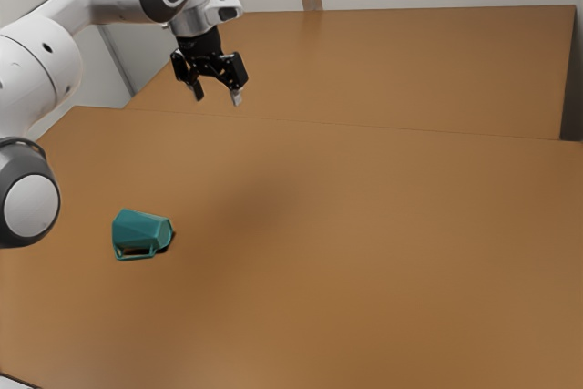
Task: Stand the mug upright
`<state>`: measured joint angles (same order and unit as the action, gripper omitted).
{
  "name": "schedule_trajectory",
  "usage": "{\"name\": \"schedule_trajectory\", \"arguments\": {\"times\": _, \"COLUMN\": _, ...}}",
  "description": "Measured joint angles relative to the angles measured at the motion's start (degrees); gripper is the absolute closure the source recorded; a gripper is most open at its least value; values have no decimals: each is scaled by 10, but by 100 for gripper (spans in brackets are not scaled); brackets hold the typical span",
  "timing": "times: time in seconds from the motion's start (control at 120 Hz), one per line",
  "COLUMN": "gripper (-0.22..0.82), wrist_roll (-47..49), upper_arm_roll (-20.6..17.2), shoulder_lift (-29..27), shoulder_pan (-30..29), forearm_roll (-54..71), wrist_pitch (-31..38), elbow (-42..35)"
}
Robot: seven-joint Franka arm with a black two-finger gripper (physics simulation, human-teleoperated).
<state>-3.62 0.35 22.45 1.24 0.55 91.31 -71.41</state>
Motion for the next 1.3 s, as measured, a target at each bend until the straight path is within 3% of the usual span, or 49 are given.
{"name": "schedule_trajectory", "arguments": {"times": 0.183, "gripper": 0, "wrist_roll": 0, "upper_arm_roll": 1, "shoulder_lift": -3, "shoulder_pan": -1, "forearm_roll": 1, "wrist_pitch": 3, "elbow": -9}}
{"name": "schedule_trajectory", "arguments": {"times": 0.333, "gripper": 0, "wrist_roll": 11, "upper_arm_roll": 12, "shoulder_lift": -58, "shoulder_pan": -1, "forearm_roll": -1, "wrist_pitch": 4, "elbow": -104}}
{"name": "schedule_trajectory", "arguments": {"times": 0.45, "gripper": 0, "wrist_roll": 9, "upper_arm_roll": 115, "shoulder_lift": -128, "shoulder_pan": 2, "forearm_roll": -60, "wrist_pitch": 4, "elbow": -204}}
{"name": "schedule_trajectory", "arguments": {"times": 0.608, "gripper": 0, "wrist_roll": -33, "upper_arm_roll": 265, "shoulder_lift": -143, "shoulder_pan": -5, "forearm_roll": -158, "wrist_pitch": -22, "elbow": -246}}
{"name": "schedule_trajectory", "arguments": {"times": 0.675, "gripper": 0, "wrist_roll": -57, "upper_arm_roll": 309, "shoulder_lift": -141, "shoulder_pan": -7, "forearm_roll": -196, "wrist_pitch": -33, "elbow": -267}}
{"name": "schedule_trajectory", "arguments": {"times": 0.792, "gripper": 0, "wrist_roll": -103, "upper_arm_roll": 351, "shoulder_lift": -136, "shoulder_pan": -15, "forearm_roll": -247, "wrist_pitch": -48, "elbow": -297}}
{"name": "schedule_trajectory", "arguments": {"times": 1.025, "gripper": 0, "wrist_roll": -204, "upper_arm_roll": 379, "shoulder_lift": -93, "shoulder_pan": -38, "forearm_roll": -308, "wrist_pitch": -63, "elbow": -319}}
{"name": "schedule_trajectory", "arguments": {"times": 1.3, "gripper": 0, "wrist_roll": -327, "upper_arm_roll": 382, "shoulder_lift": -34, "shoulder_pan": -52, "forearm_roll": -342, "wrist_pitch": -31, "elbow": -314}}
